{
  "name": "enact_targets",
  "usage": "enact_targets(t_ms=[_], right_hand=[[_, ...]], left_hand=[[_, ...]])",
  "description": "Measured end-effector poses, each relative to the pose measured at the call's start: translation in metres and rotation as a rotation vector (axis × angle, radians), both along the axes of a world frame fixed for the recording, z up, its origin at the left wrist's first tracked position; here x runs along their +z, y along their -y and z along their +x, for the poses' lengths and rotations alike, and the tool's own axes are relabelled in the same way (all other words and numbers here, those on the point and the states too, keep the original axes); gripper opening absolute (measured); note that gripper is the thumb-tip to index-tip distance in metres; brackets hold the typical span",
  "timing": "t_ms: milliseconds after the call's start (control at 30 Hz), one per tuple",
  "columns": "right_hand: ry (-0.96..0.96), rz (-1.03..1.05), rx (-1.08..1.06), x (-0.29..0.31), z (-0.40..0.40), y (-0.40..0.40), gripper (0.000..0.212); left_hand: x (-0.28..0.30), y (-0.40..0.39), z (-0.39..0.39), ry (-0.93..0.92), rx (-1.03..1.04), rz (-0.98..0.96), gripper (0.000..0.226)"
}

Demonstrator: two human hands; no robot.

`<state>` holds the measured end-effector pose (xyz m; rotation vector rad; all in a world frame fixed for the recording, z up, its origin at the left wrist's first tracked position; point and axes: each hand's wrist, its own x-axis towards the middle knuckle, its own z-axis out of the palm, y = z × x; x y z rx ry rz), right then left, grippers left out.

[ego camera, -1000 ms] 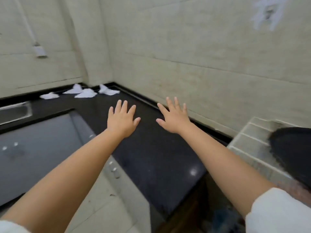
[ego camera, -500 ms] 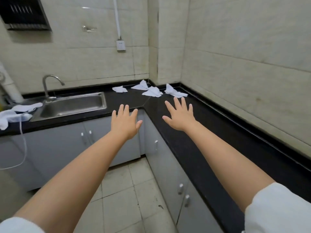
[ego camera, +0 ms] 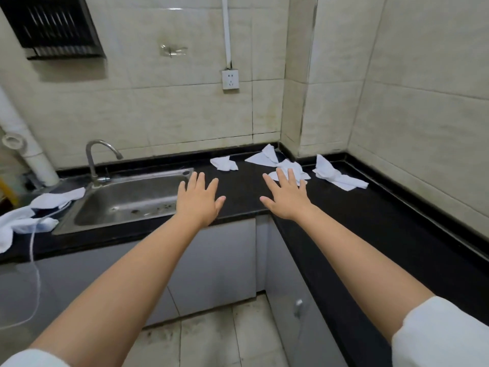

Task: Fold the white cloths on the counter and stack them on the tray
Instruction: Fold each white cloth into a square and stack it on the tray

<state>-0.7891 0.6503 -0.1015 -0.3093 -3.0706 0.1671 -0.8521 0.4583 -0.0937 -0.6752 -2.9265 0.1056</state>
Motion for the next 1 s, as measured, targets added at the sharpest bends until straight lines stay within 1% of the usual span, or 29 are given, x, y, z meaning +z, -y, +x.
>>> enact_targets(t_ms=[200, 433, 633, 733, 800, 1000], right_hand=[[0.062, 0.000, 0.002, -0.021, -0.128, -0.028, 0.061], [0.109, -0.004, -0.025, -0.059, -0.300, -0.048, 0.062], [0.248, -0.054, -0.105, -0.097, -0.438, -0.064, 0.062], [0.329, -0.076, -0.100, -0.123, -0.484, -0.068, 0.062], [0.348, -0.094, -0.096, -0.142, -0.512, -0.070, 0.061], [0.292, -0.113, -0.001, -0.206, -0.597, -0.067, 0.056]], left_hand=[[-0.022, -0.025, -0.127, 0.048, 0.003, 0.011, 0.056], [-0.066, -0.049, -0.308, 0.091, -0.041, 0.034, 0.057], [-0.105, -0.061, -0.451, 0.220, -0.065, -0.006, 0.057], [-0.128, -0.069, -0.498, 0.274, -0.075, -0.013, 0.056], [-0.143, -0.075, -0.521, 0.329, -0.080, -0.012, 0.056], [-0.190, -0.079, -0.553, 0.439, -0.015, -0.027, 0.057]])
